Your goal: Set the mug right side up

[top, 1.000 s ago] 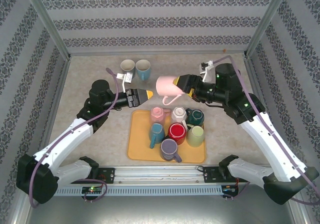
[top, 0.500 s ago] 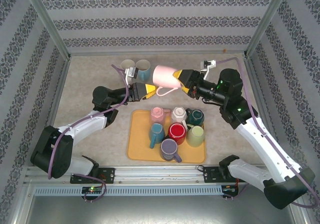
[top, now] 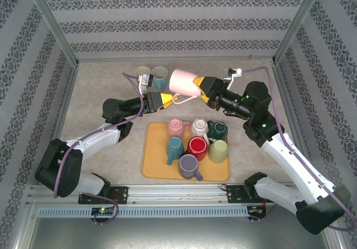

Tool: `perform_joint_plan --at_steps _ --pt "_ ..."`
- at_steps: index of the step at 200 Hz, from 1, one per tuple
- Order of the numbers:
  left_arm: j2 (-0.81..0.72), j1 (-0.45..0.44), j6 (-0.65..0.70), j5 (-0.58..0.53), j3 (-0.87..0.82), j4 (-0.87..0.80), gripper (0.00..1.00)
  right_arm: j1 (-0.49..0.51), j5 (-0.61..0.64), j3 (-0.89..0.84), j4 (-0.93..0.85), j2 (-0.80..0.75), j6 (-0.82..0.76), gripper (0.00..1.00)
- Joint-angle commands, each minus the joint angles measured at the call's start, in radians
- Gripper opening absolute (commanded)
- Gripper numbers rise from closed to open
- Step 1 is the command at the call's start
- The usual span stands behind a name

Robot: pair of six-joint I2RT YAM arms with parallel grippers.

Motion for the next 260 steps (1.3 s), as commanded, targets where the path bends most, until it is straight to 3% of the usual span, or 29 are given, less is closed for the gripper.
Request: perform_joint_plan --at_steps 1,42,81,102,110,127,141,162,176,190,212,232,260 --pt "0.036 -0.018 -0.019 -0.034 0.014 0.076 0.70 0.021 0.033 -0.004 0.153 -0.011 0.018 0.34" --pt "0.063 -0.040 -0.018 -0.048 0.038 0.077 0.61 0.041 0.061 -0.023 0.161 -0.014 0.006 0.33" --pt "0.051 -0.041 0.001 -0.059 0.042 0.076 0.20 0.044 0.069 -0.042 0.146 -0.018 -0.004 0.31" --pt "0.045 -0.040 0.000 -0.051 0.051 0.074 0.06 0.047 0.076 -0.040 0.110 -0.024 -0.033 0.35" --pt "0.043 -0.040 -0.001 -0.050 0.054 0.074 0.04 0.046 0.077 -0.034 0.079 -0.027 -0.054 0.41" --pt "0.028 -0.030 0.014 -0.044 0.060 0.042 0.02 0.044 0.091 -0.011 -0.007 -0.040 -0.120 0.71" --pt "-0.004 -0.016 0.052 -0.046 0.057 -0.022 0.03 0.045 0.129 0.011 -0.109 -0.062 -0.189 0.83" --pt "-0.108 0.011 0.235 -0.035 0.064 -0.312 0.01 0.044 0.245 0.053 -0.291 -0.114 -0.278 0.94" --pt "-0.213 0.015 0.474 -0.069 0.101 -0.692 0.00 0.041 0.305 0.054 -0.354 -0.155 -0.332 0.95" --pt "-0.292 0.015 0.733 -0.186 0.180 -1.098 0.00 0.043 0.361 0.070 -0.443 -0.180 -0.419 0.96" --pt "-0.298 0.014 0.985 -0.399 0.326 -1.531 0.00 0.059 0.467 0.157 -0.676 -0.148 -0.558 0.96" --pt "-0.246 0.014 1.085 -0.571 0.432 -1.763 0.00 0.091 0.560 0.196 -0.784 -0.125 -0.630 0.94" --pt "-0.141 0.015 1.160 -0.766 0.542 -1.943 0.00 0.139 0.668 0.202 -0.839 -0.113 -0.683 0.93"
